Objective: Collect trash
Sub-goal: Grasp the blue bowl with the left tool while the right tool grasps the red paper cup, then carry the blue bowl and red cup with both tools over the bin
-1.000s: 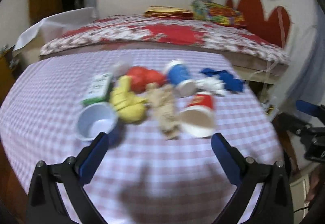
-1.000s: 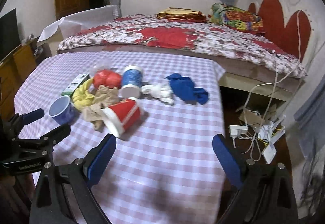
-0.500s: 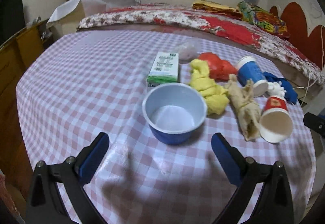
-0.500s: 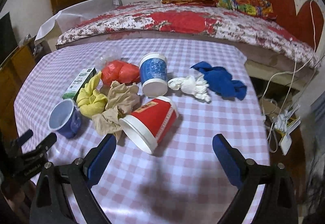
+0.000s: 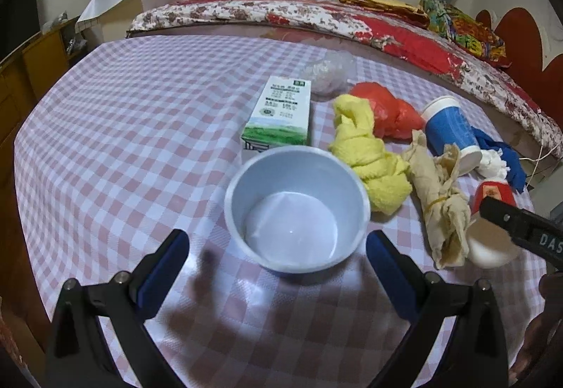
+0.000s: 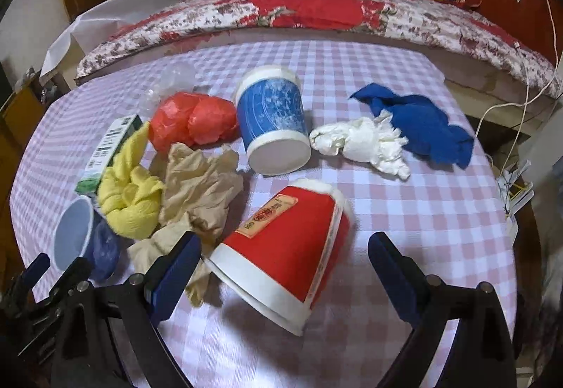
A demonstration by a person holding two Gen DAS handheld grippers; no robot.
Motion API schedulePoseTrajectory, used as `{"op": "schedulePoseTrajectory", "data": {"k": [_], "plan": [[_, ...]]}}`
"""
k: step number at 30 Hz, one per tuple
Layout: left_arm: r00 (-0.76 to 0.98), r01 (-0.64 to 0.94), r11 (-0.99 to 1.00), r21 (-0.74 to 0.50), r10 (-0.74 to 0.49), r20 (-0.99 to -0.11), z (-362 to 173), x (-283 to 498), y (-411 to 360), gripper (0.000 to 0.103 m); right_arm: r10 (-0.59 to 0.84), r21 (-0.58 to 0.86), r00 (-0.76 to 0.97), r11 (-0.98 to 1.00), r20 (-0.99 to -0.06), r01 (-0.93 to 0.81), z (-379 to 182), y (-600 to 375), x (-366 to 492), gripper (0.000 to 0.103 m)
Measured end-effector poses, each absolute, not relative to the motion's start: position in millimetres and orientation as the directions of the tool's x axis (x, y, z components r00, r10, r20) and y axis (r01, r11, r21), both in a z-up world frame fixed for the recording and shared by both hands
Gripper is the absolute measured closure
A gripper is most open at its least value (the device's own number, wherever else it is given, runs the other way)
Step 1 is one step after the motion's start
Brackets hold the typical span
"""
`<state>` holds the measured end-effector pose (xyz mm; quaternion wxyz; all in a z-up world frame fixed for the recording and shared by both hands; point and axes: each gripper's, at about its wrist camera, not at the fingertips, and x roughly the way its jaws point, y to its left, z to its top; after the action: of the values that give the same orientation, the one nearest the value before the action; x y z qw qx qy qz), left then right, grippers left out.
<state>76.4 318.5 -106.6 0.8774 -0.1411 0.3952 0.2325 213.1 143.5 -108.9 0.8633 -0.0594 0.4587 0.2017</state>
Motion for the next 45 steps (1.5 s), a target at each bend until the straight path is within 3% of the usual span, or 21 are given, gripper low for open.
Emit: {"op": "schedulePoseTrajectory", "data": {"k": [14,22,24,25,26,27,41,45], "plan": [[0.555,-0.538,0.842,-0.033,0.325,-0.766,-115.9,92.7,317.6,0.003,0.296,0.069,0.493,0.901,-0.818,-0.427,-112.7,119.4,217.2,0.006],[0.553,-0.534,0.846,-0.009,0.341,-0.760,-112.6,92.8,316.5,0.007,0.265,0.019,0.490,0.892,-0.830,-0.451,-108.6,119.8,215.2,0.006],[0.546,-0.528,0.849,-0.003,0.336,-0.767,-114.2,96.7,317.4,0.013,0.268,0.027,0.477,0.891,-0.837,-0.453,-110.8,120.0,218.9,0.006],[0.543,-0.523,0.853,-0.005,0.329,-0.773,-115.3,98.1,318.0,0.017,0.271,0.029,0.473,0.889,-0.838,-0.457,-111.2,119.9,219.1,0.007],[0.546,-0.512,0.859,-0.012,0.315,-0.776,-116.3,99.4,318.9,0.027,0.274,0.032,0.470,0.887,-0.839,-0.460,-111.4,120.2,219.0,0.017],[0.546,-0.510,0.860,-0.009,0.316,-0.776,-116.1,100.0,318.3,0.026,0.281,0.040,0.468,0.886,-0.838,-0.461,-111.0,119.1,218.7,0.027],[0.617,-0.464,0.886,-0.025,0.302,-0.727,-82.1,83.8,295.4,0.027,0.349,0.047,0.509,0.856,-0.787,-0.515,-65.8,95.4,195.3,0.032],[0.636,-0.433,0.901,-0.025,0.286,-0.717,-74.6,87.3,281.5,0.027,0.383,0.067,0.498,0.839,-0.778,-0.540,-52.4,78.0,189.7,0.040]]}}
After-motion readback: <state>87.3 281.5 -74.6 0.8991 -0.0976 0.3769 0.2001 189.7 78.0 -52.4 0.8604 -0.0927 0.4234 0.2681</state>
